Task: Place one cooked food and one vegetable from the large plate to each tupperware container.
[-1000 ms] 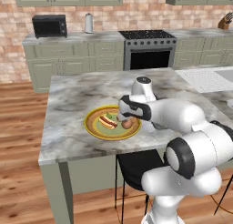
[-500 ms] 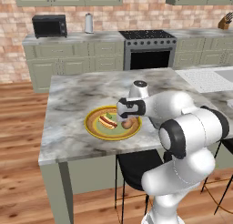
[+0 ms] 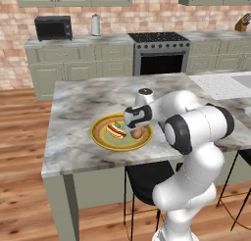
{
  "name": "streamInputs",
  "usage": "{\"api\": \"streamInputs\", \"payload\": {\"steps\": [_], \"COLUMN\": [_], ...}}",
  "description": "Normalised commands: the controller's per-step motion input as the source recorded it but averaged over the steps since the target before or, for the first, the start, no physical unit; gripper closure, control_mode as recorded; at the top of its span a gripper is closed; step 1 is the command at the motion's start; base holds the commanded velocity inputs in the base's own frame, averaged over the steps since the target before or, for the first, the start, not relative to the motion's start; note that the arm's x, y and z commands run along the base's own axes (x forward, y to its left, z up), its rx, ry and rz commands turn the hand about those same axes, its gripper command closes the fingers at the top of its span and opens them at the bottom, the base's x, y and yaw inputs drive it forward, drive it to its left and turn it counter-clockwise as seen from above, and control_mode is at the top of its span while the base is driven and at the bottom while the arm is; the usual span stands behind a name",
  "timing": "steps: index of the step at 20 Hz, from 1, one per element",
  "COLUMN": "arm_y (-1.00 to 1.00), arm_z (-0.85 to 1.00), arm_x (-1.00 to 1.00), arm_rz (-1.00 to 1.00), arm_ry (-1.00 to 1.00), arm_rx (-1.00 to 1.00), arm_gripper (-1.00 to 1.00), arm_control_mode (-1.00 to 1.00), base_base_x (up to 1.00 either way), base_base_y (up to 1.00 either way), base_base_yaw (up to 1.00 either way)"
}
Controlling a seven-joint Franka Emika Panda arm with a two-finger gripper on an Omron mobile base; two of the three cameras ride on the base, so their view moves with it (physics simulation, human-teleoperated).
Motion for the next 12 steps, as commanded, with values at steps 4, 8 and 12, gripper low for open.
{"api": "streamInputs", "payload": {"steps": [4,8,12], "arm_y": [0.0,0.02,0.05], "arm_z": [-0.22,-0.25,-0.16], "arm_x": [0.02,0.0,0.01], "arm_rz": [0.0,0.0,0.0], "arm_ry": [0.0,0.0,0.0], "arm_rx": [0.0,0.0,0.0], "arm_gripper": [-1.0,-1.0,-1.0], "arm_control_mode": [-1.0,-1.0,-1.0], "base_base_x": [0.0,0.0,0.0], "base_base_y": [0.0,0.0,0.0], "base_base_yaw": [0.0,0.0,0.0]}}
